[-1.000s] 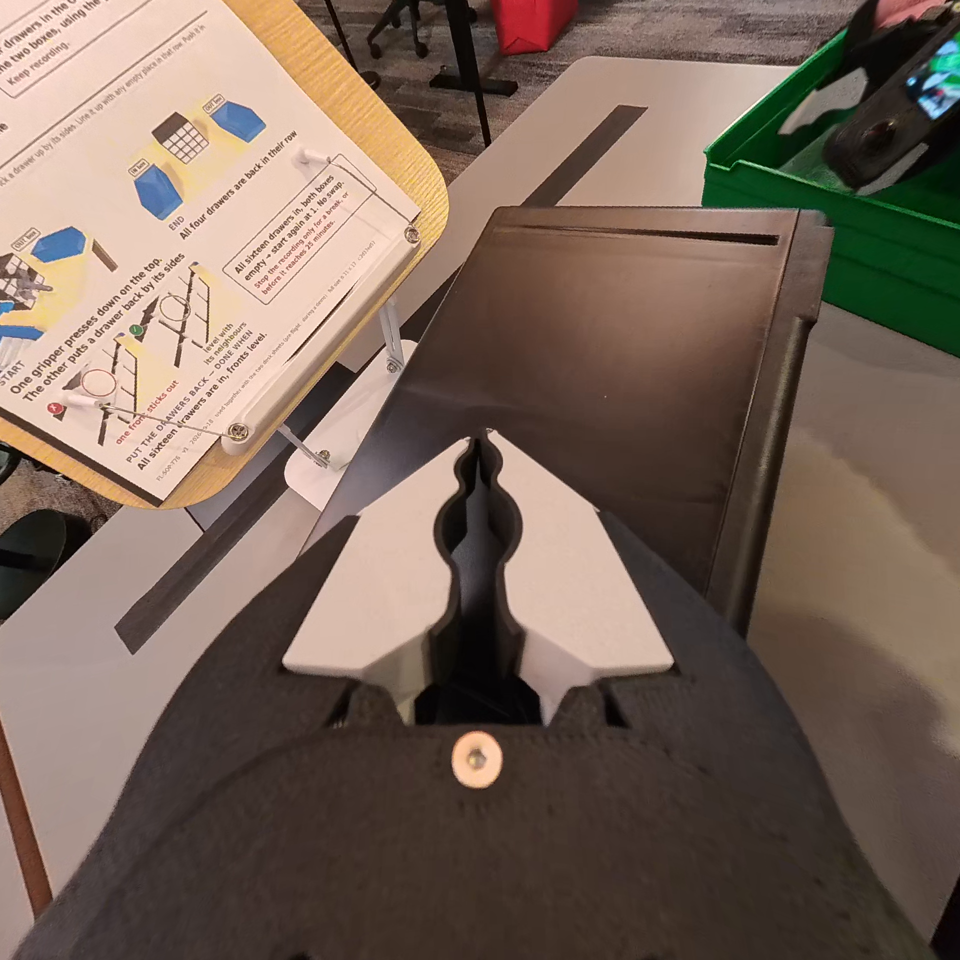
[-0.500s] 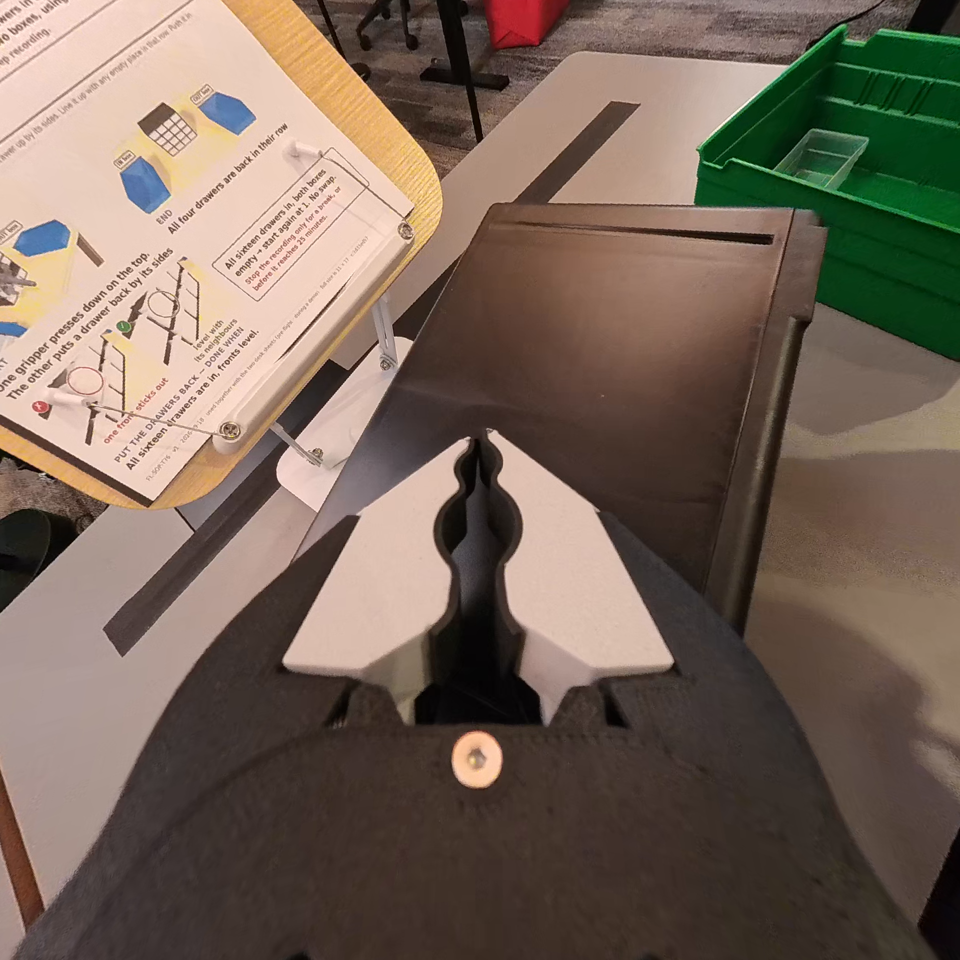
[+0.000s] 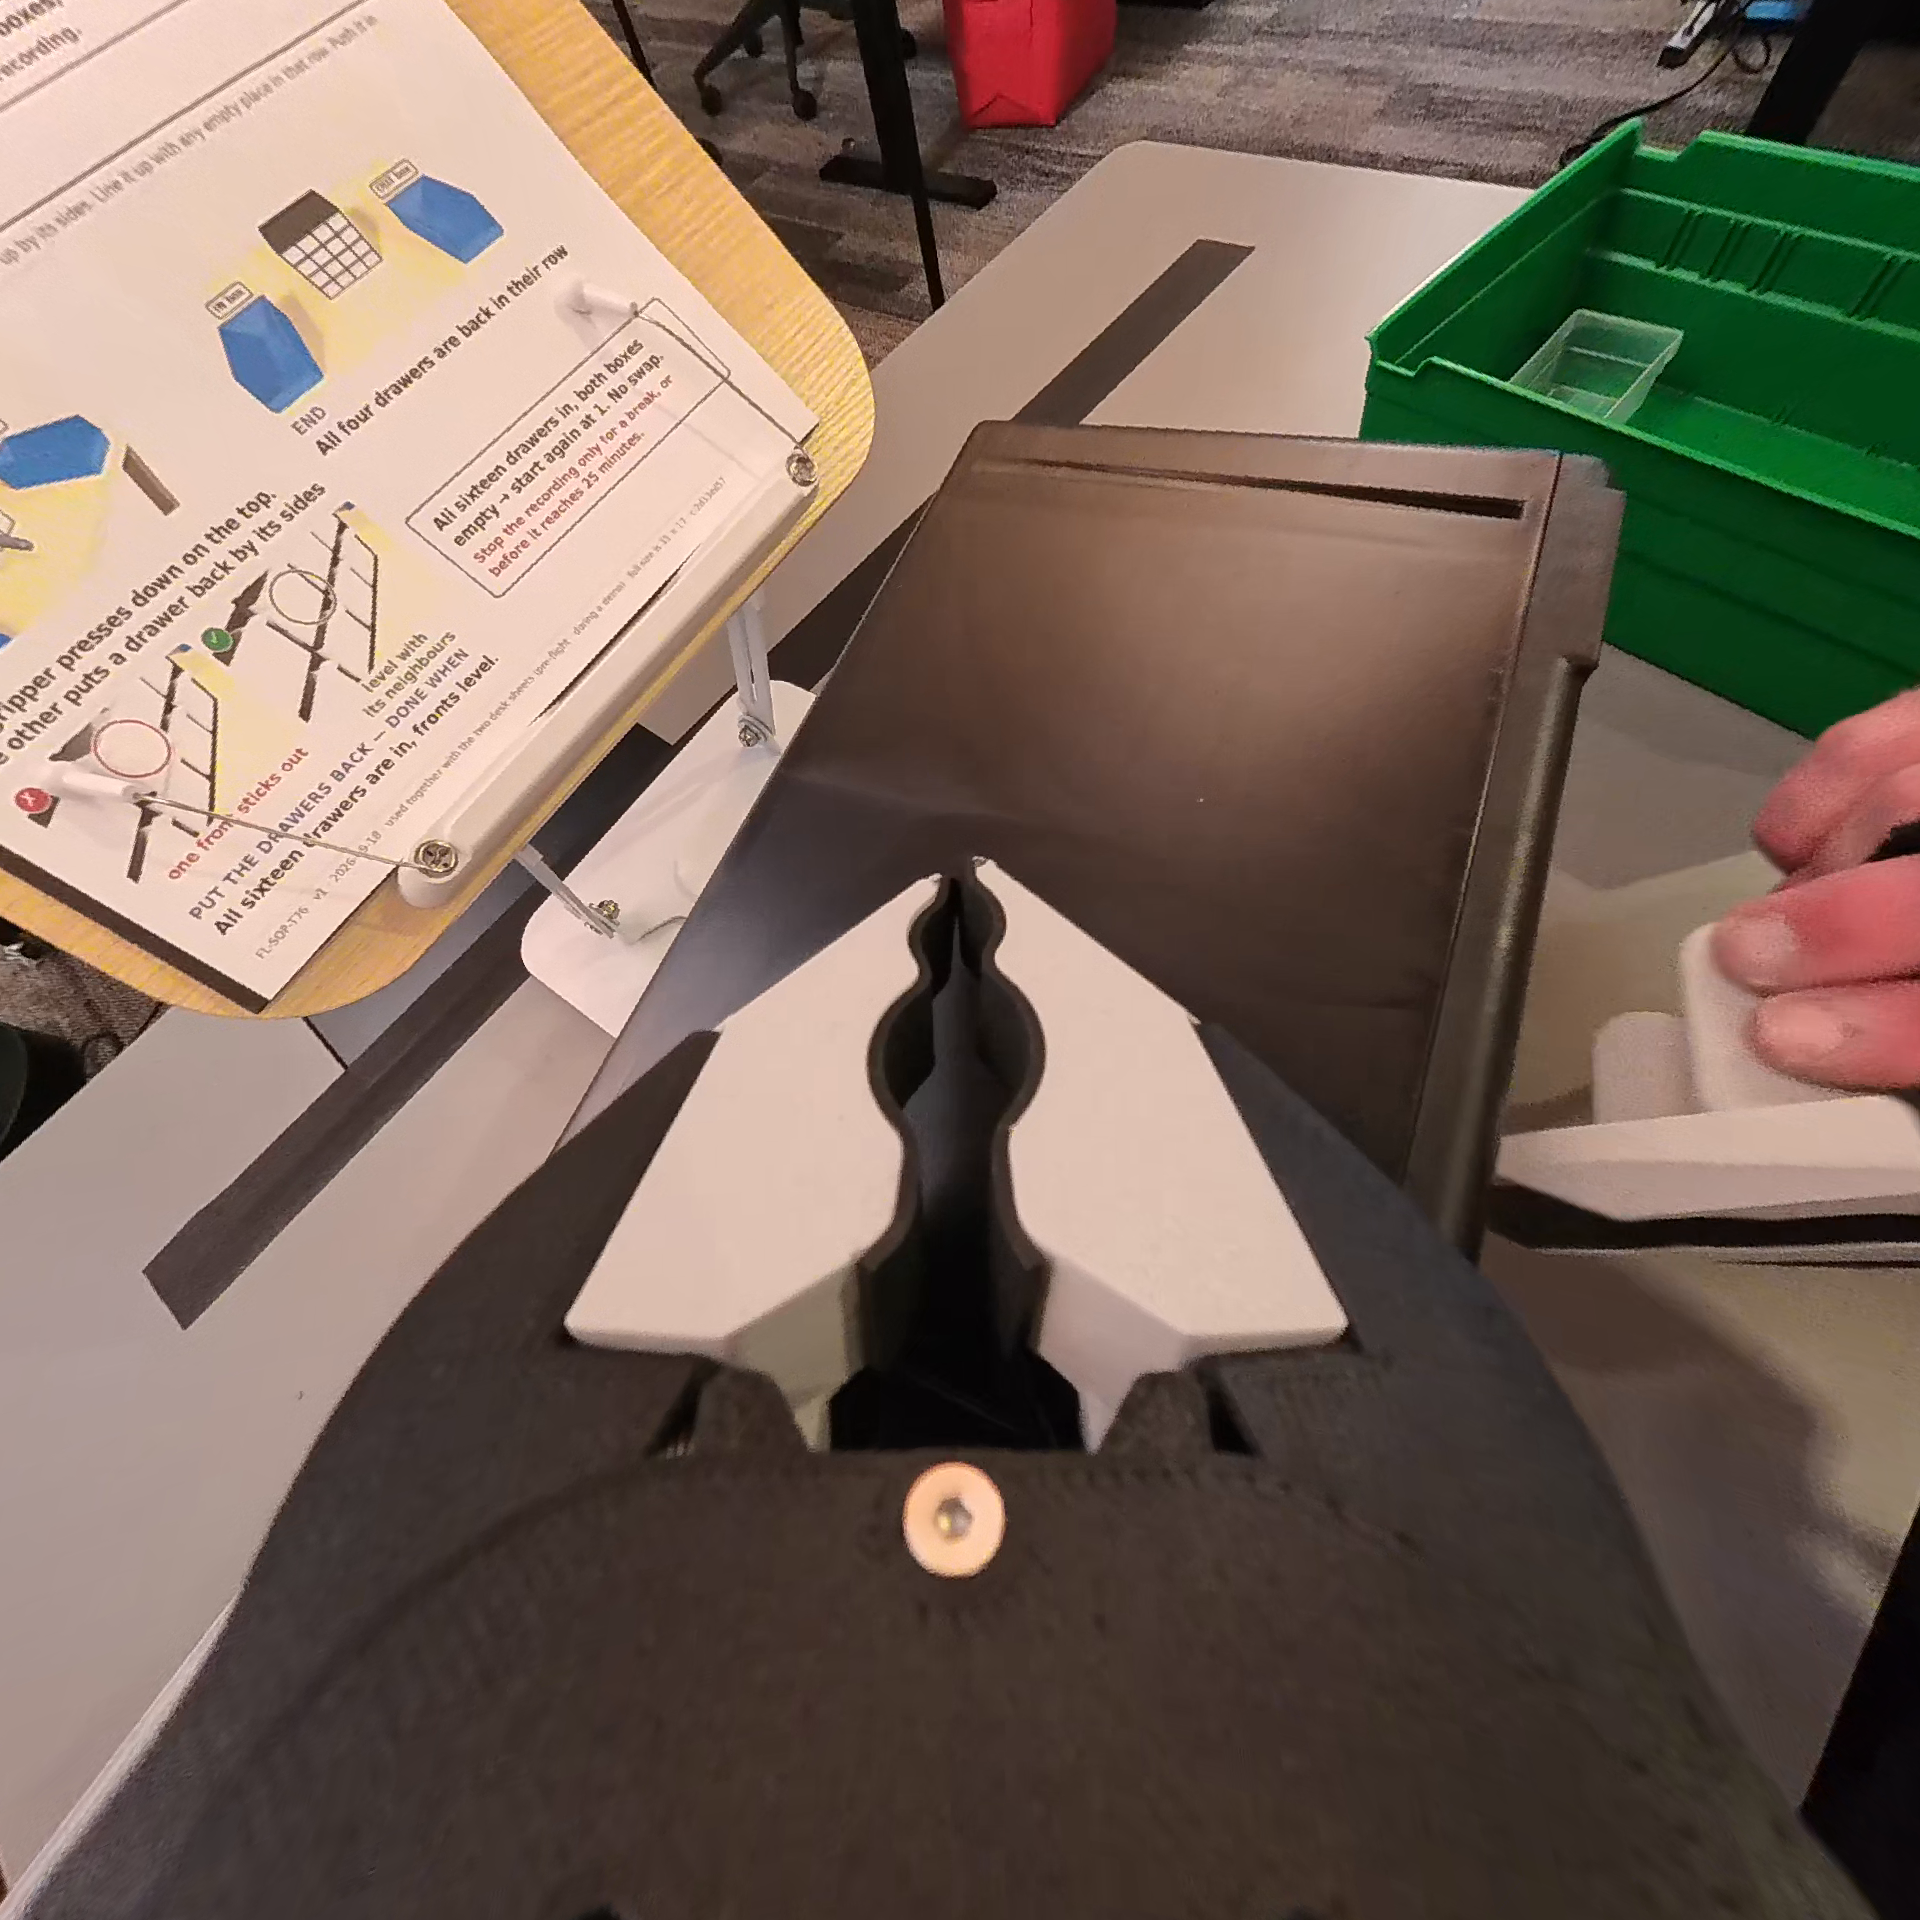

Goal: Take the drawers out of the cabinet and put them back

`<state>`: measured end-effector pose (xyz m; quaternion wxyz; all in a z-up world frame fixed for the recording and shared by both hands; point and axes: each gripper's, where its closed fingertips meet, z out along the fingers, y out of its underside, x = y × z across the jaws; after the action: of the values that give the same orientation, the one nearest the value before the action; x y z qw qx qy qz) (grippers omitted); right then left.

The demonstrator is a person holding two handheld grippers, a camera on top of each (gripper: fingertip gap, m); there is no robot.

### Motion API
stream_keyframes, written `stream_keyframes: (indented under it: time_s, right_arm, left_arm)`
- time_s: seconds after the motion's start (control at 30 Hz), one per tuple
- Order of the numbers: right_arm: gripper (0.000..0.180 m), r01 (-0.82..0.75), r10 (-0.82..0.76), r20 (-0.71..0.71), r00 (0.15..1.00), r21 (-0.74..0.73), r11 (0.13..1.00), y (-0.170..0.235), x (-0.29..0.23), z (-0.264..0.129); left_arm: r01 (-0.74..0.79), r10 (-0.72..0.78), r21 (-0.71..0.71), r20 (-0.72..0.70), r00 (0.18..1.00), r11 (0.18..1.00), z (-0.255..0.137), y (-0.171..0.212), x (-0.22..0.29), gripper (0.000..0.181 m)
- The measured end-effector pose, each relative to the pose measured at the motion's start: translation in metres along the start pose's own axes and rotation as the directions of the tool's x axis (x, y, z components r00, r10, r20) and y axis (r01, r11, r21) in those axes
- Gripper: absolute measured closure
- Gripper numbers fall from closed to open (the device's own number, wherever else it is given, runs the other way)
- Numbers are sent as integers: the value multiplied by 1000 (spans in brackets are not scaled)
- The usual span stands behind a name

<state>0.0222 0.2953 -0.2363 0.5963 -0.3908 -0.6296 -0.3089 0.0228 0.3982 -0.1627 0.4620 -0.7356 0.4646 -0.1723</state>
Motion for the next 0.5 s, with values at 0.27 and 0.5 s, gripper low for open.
stream_keyframes:
  time_s: [0.27, 0.5]
  right_arm:
    - [170, 37, -36, -49, 998, 20, 999, 5, -5, 17]
    - [170, -13, 13, 2, 1000, 27, 1000, -6, -8, -5]
  left_arm:
    - [1, -1, 6, -1, 1000, 1000, 0, 0, 0, 181]
    - [-2, 2, 6, 3, 1000, 1000, 0, 0, 0, 181]
